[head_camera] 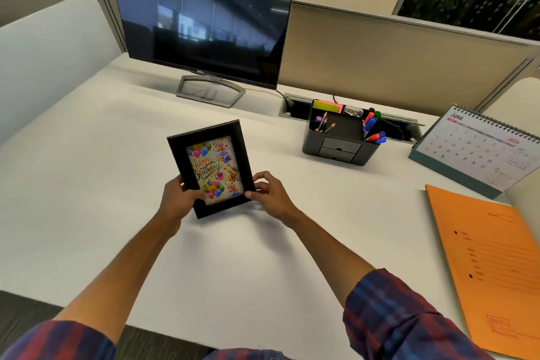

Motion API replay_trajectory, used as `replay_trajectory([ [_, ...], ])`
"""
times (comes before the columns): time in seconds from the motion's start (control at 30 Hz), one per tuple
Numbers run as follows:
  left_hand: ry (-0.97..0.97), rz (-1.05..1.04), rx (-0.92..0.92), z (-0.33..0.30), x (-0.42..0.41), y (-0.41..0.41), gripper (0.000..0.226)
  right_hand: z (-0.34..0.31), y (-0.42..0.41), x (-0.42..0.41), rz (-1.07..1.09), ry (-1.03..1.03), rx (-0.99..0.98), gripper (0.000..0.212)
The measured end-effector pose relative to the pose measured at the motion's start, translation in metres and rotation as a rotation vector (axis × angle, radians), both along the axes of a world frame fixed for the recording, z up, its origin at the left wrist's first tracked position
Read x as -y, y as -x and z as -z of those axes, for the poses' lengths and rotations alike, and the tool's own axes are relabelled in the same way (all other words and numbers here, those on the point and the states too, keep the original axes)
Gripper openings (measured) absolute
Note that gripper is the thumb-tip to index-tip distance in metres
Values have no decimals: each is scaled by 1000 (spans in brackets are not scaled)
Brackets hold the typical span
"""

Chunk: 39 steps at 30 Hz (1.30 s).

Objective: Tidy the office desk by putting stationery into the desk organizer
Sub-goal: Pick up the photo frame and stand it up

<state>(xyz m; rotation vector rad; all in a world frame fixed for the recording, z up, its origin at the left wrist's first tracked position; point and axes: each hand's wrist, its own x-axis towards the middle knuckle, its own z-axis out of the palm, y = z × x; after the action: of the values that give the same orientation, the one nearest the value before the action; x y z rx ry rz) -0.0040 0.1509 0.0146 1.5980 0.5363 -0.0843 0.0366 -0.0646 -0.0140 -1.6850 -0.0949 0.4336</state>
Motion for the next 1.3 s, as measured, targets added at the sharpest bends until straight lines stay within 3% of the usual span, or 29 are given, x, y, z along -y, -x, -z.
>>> replay_trajectory([
  [0.6,-30,96,-40,13,1,-57,53,34,-33,-9,230,298,197,32],
  [0.8,-39,148,-10,13,-5,-78,50,29,-44,-20,300,510,388,39],
  [1.1,-24,177,7,12,-28,-115,49,21,-61,-47,39,698,408,79],
  [1.3,-34,189,-8,13,-46,-144,52,12,-78,-56,-164,786,307,84],
])
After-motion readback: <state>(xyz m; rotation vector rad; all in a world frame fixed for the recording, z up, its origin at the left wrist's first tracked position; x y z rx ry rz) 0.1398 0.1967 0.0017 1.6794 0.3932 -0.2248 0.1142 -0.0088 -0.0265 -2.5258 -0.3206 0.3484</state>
